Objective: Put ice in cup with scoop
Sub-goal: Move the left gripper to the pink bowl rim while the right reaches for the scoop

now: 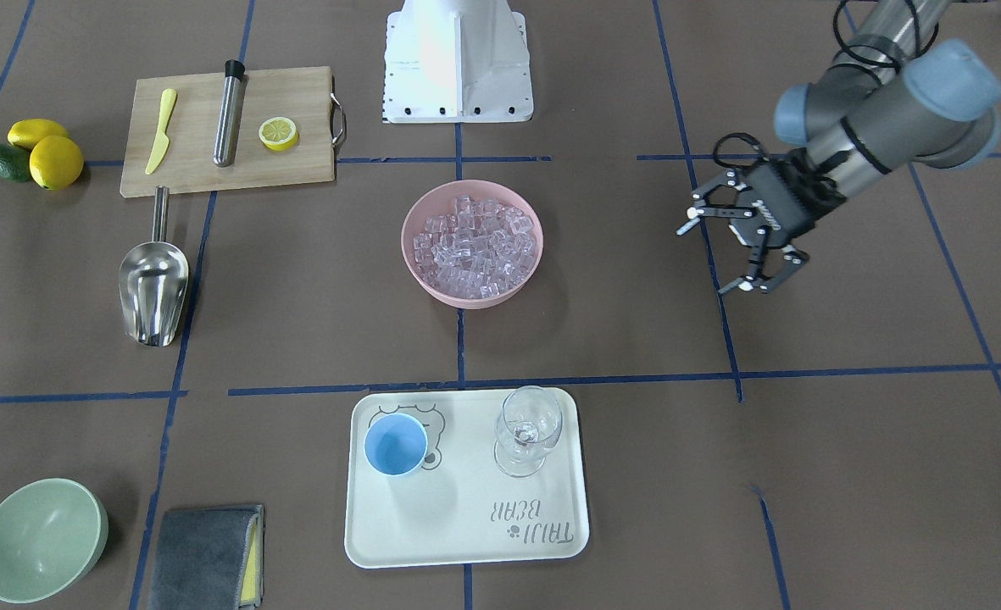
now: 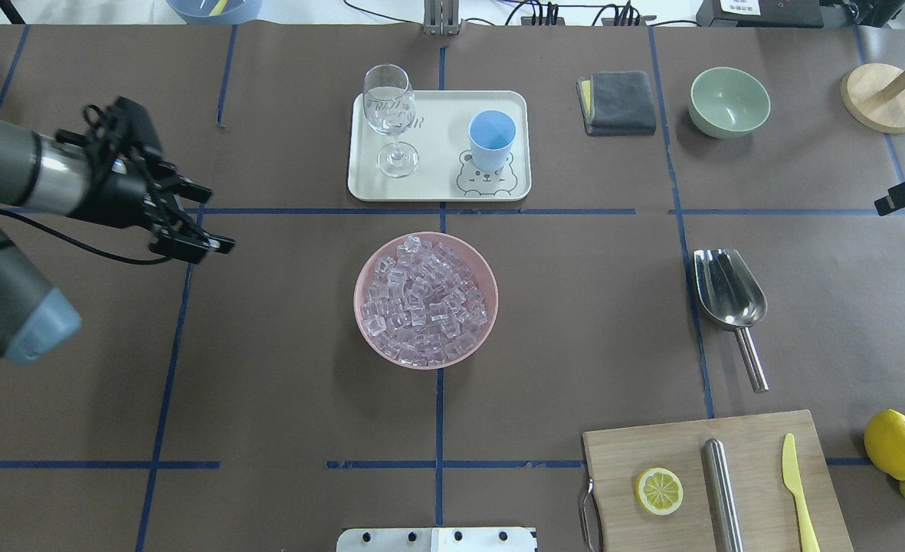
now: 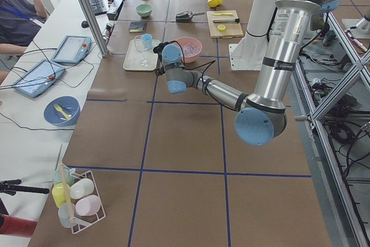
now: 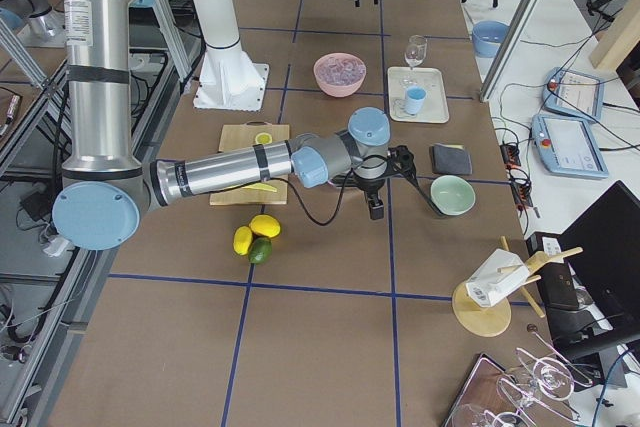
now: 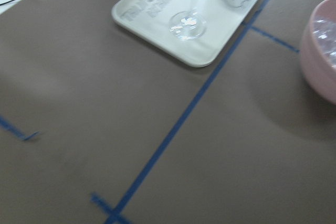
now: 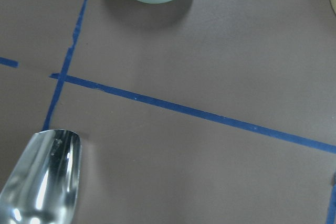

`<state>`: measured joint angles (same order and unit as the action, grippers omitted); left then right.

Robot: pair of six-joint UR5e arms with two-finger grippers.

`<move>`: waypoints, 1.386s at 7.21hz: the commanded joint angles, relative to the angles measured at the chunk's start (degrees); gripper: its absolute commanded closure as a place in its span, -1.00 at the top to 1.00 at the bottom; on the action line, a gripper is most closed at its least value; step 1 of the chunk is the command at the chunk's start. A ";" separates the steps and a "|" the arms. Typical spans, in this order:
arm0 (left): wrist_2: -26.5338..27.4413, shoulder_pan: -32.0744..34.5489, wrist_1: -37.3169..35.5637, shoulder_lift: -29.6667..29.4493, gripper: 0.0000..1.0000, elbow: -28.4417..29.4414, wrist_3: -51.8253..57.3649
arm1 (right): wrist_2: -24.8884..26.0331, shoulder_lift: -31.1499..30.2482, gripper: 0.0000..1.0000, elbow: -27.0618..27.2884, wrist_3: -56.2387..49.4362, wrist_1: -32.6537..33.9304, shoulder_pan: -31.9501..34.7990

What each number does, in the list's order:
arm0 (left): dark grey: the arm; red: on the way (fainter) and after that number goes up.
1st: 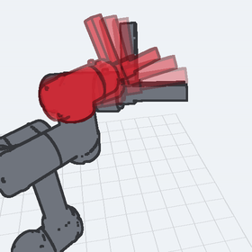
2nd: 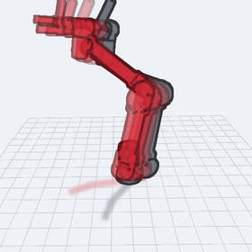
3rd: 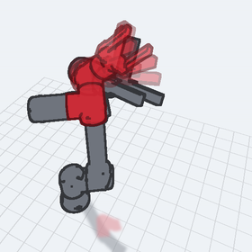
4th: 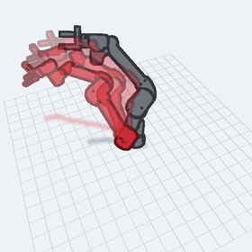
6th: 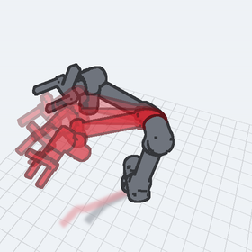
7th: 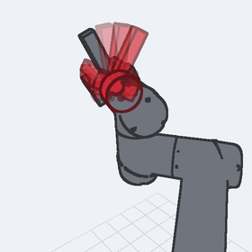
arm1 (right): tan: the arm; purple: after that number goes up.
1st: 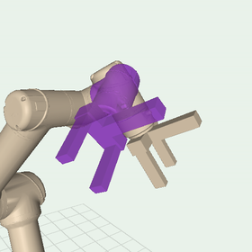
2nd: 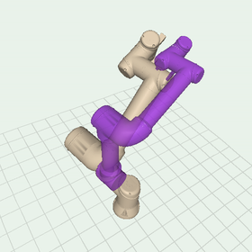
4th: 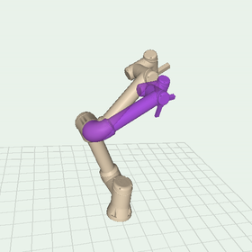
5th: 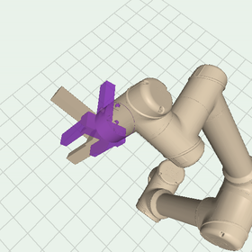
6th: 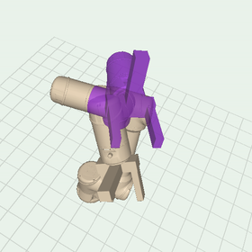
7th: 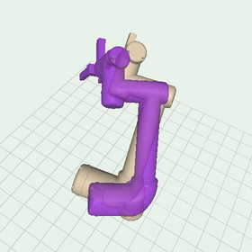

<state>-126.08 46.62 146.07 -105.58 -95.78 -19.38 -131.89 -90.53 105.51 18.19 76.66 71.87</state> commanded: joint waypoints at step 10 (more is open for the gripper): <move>13.05 -16.03 12.92 -7.97 1.00 12.98 17.97 | 1.90 0.70 1.00 6.37 12.21 -0.10 -7.43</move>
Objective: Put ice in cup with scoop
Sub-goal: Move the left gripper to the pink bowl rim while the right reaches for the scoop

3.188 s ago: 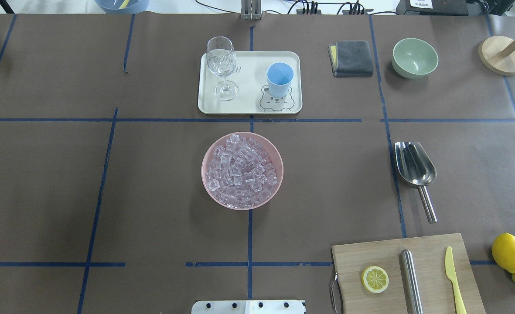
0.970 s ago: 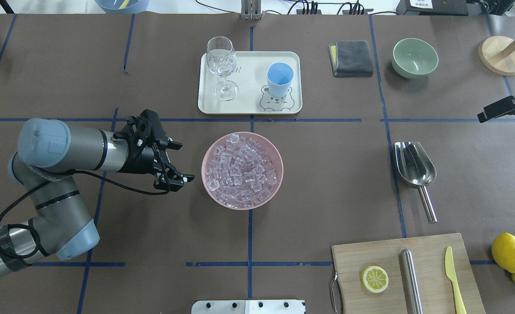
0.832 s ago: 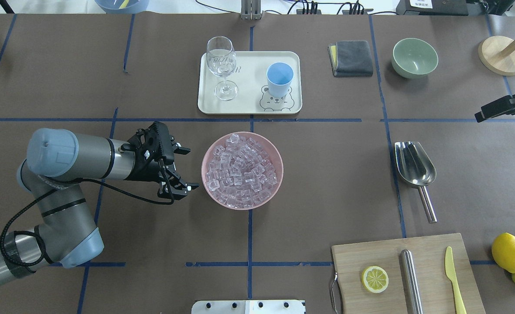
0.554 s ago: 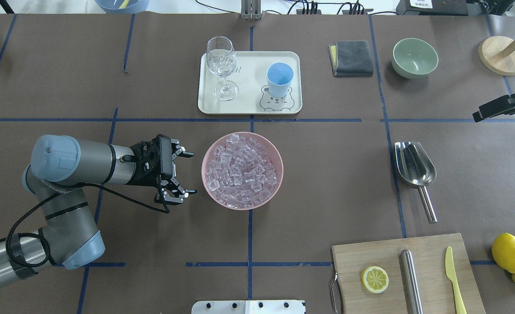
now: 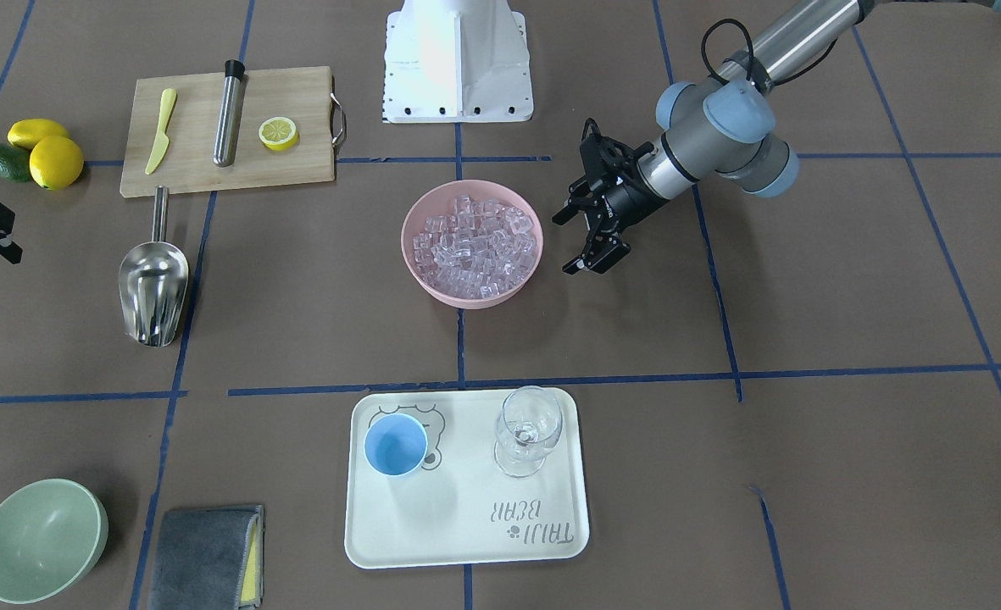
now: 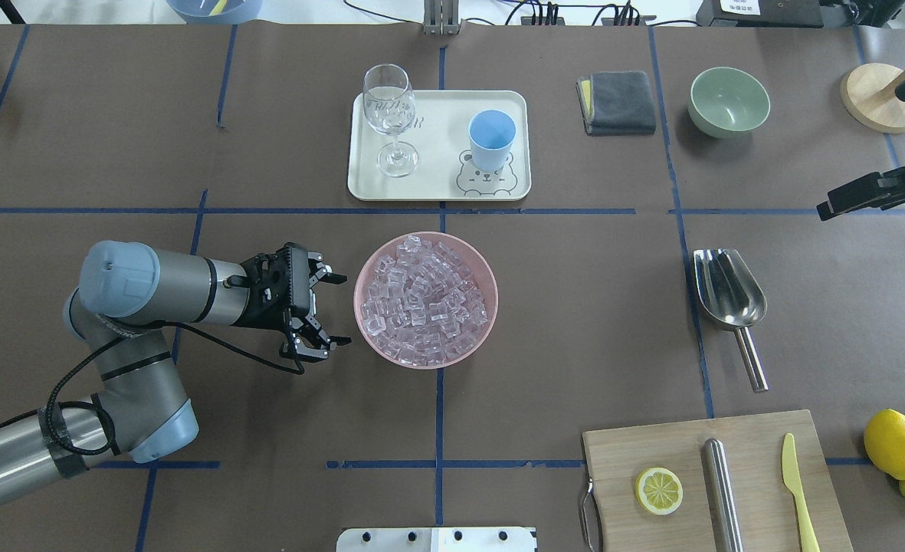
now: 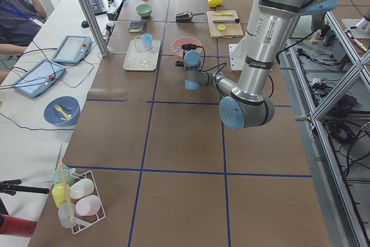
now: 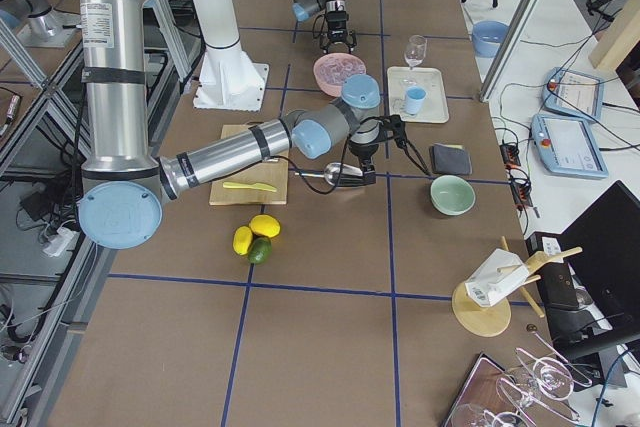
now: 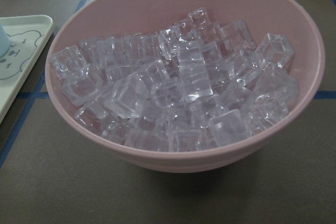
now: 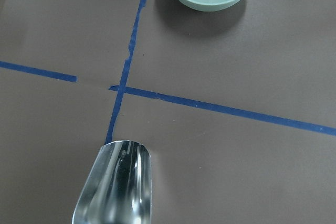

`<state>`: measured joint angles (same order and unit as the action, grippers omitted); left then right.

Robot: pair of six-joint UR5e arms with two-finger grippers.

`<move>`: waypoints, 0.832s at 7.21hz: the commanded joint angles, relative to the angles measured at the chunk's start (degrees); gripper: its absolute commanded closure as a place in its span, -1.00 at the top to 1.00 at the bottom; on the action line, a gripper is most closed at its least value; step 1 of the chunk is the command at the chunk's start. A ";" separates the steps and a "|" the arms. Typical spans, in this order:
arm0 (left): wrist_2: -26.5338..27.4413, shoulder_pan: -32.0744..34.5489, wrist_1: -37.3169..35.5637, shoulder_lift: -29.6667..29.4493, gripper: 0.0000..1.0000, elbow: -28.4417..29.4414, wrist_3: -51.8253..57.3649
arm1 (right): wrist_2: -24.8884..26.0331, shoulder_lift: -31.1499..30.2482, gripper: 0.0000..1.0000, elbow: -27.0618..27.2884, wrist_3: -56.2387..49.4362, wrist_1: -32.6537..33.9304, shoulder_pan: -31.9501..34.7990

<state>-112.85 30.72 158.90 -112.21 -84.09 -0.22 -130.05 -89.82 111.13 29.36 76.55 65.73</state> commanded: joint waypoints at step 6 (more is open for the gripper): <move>-0.79 -0.40 0.18 -3.46 1.00 3.41 -0.92 | 12.59 -5.43 0.98 12.33 28.15 0.44 -20.60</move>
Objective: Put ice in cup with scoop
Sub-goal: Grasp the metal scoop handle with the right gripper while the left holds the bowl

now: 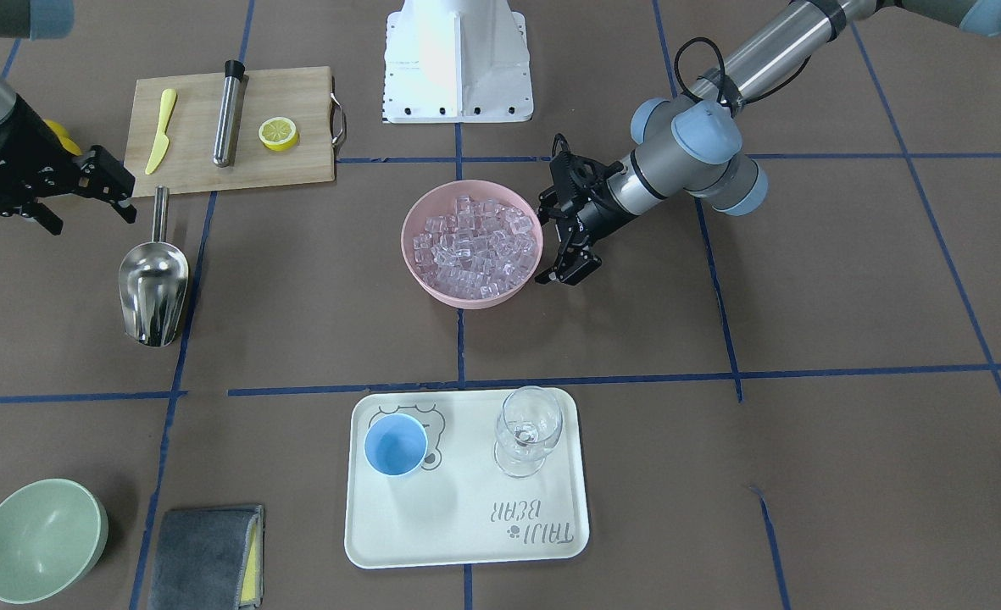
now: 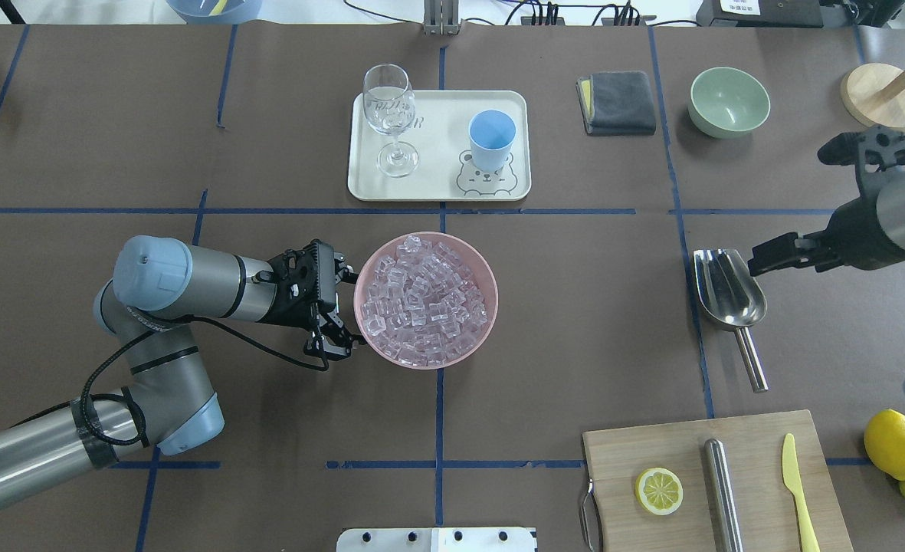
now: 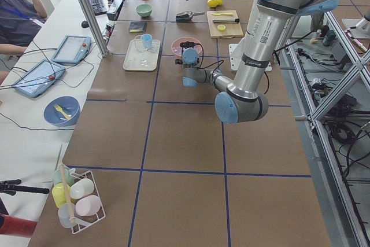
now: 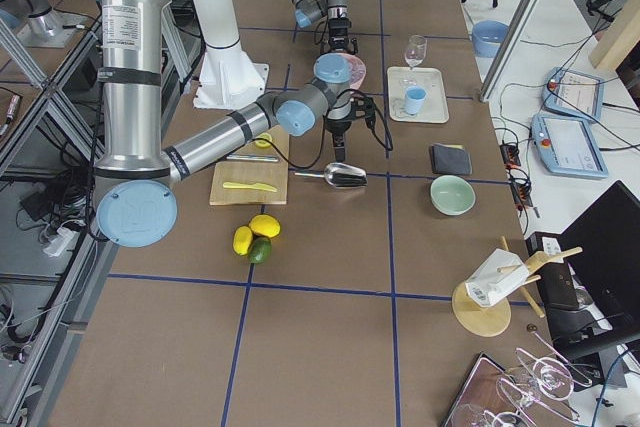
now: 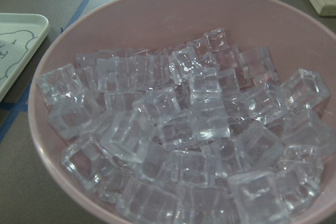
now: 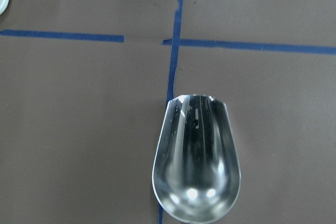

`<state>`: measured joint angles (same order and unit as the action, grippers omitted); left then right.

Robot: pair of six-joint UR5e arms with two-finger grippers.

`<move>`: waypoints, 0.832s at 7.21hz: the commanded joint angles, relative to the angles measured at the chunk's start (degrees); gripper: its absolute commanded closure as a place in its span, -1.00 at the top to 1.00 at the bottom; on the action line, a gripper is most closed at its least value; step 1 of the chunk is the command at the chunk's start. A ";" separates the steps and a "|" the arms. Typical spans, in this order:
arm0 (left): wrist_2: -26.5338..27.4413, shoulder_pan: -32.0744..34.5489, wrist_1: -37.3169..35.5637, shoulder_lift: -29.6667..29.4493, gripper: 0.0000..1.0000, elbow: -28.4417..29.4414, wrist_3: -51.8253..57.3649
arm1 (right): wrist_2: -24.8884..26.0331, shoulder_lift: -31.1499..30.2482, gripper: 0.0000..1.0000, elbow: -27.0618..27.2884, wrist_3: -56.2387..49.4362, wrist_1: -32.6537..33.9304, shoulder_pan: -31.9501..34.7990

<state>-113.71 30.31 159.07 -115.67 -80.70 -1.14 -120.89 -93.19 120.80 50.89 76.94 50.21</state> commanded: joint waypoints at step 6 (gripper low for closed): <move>0.15 0.01 0.98 0.18 1.00 -0.07 -0.09 | 9.45 -4.63 0.56 -5.67 9.31 -9.18 -15.05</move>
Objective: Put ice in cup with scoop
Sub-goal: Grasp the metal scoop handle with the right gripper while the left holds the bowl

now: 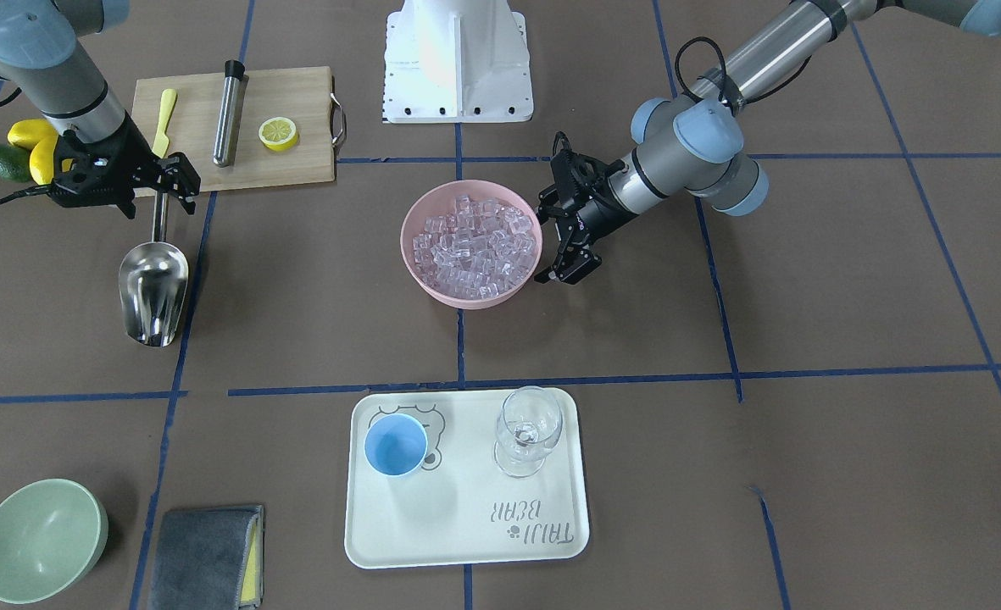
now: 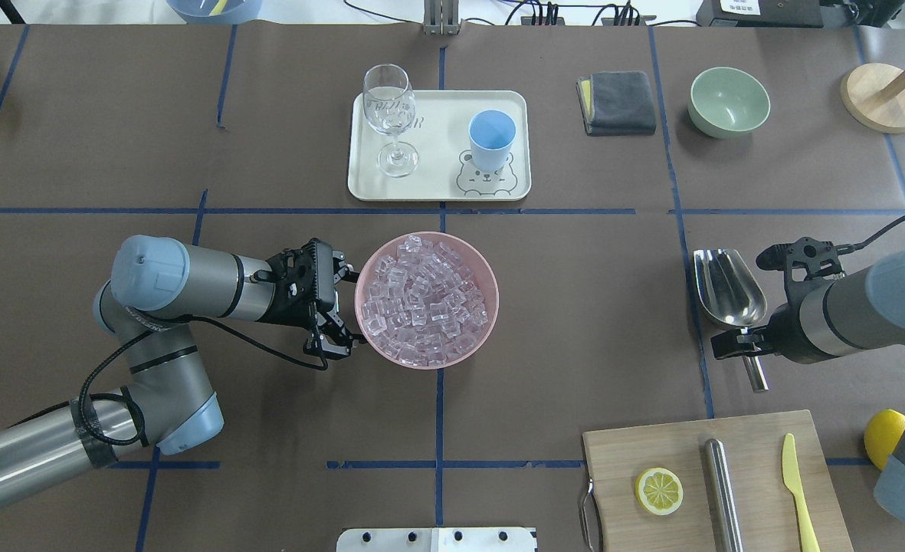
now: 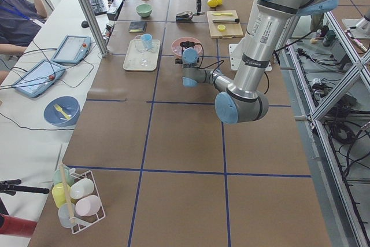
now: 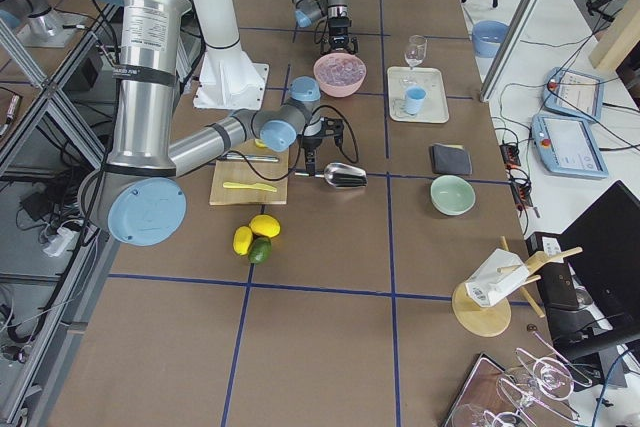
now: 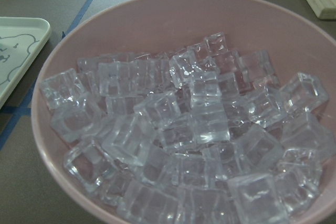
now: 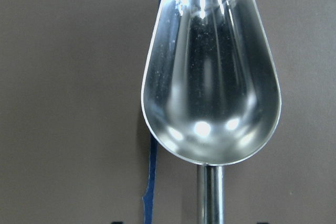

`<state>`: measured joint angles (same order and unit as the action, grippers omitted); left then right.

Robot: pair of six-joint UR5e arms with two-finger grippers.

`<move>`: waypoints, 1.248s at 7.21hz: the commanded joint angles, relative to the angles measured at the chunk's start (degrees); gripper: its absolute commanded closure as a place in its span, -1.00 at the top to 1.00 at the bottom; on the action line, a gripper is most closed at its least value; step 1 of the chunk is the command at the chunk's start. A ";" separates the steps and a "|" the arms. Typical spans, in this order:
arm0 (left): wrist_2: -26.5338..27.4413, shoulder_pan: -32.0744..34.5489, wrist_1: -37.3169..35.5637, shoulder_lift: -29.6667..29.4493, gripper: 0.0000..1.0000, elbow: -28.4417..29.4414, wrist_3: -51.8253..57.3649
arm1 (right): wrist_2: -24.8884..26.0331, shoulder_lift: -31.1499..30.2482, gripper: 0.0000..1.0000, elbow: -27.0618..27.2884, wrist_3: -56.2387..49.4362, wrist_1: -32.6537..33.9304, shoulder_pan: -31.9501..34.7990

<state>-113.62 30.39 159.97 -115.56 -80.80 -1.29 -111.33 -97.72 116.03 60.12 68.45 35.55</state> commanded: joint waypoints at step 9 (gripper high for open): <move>0.06 -0.07 0.95 0.51 1.00 -0.05 -0.03 | -0.65 0.16 -1.00 1.20 -1.14 4.29 -0.84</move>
<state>-113.55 30.32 160.84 -115.10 -80.85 -1.34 -112.05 -97.69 114.98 59.69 69.82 34.45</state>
